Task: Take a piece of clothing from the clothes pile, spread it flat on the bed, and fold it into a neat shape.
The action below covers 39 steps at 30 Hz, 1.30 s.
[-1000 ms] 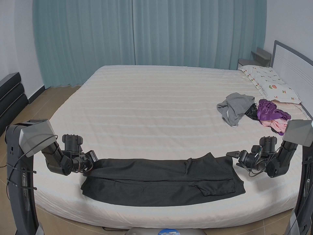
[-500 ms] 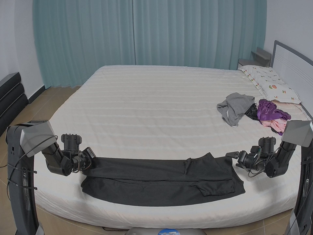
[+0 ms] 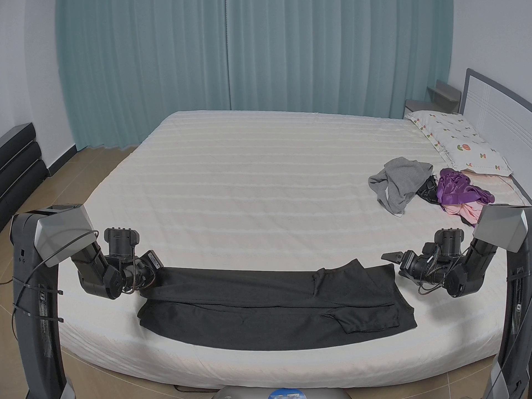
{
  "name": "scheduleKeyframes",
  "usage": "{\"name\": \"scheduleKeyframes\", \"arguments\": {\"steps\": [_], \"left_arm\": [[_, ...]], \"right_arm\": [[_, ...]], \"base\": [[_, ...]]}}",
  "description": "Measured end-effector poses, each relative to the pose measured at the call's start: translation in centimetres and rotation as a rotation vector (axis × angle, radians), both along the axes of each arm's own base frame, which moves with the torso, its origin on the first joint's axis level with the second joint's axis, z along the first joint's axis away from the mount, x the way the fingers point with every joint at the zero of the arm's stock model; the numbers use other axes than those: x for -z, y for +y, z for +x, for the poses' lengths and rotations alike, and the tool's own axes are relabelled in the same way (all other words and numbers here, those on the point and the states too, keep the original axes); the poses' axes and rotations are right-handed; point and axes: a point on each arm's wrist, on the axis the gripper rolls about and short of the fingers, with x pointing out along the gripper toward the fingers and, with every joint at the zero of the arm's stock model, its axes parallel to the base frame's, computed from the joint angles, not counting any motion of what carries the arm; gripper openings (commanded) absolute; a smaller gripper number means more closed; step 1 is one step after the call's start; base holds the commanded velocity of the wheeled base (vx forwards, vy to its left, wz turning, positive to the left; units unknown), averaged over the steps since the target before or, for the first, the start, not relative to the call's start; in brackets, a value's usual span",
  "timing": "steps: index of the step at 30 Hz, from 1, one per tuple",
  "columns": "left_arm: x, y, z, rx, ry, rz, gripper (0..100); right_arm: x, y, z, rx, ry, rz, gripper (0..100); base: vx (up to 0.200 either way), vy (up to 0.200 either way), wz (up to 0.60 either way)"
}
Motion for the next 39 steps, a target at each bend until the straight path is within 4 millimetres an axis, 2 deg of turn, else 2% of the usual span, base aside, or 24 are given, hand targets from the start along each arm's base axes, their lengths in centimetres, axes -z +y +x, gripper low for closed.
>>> {"name": "scheduleKeyframes", "arguments": {"steps": [10, 18, 31, 32, 33, 39], "left_arm": [[0.0, 0.0, 0.0, 0.002, -0.001, 0.002, 0], [0.0, 0.0, 0.0, 0.004, -0.001, 0.003, 0], [0.1, -0.1, -0.1, 0.005, 0.002, 0.005, 0], [0.1, -0.1, -0.1, 0.006, 0.003, 0.005, 0], [0.1, -0.1, -0.1, 0.006, 0.003, 0.005, 100], [0.1, 0.0, -0.1, 0.005, 0.01, 0.004, 100]], "right_arm": [[0.7, 1.0, 0.4, -0.02, 0.002, -0.007, 0], [0.2, 0.0, 1.1, 0.025, -0.024, -0.013, 0], [0.4, -0.2, 1.8, 0.042, -0.032, -0.001, 0], [0.4, -0.2, 1.9, 0.042, -0.033, -0.002, 100], [0.4, -0.2, 1.9, 0.041, -0.033, -0.002, 100], [0.5, 0.0, 1.6, 0.04, -0.026, 0.011, 100]], "base": [[0.0, 0.0, 0.0], [0.0, 0.0, 0.0], [0.0, 0.0, 0.0], [0.0, 0.0, 0.0], [0.0, 0.0, 0.0], [0.0, 0.0, 0.0]]}}
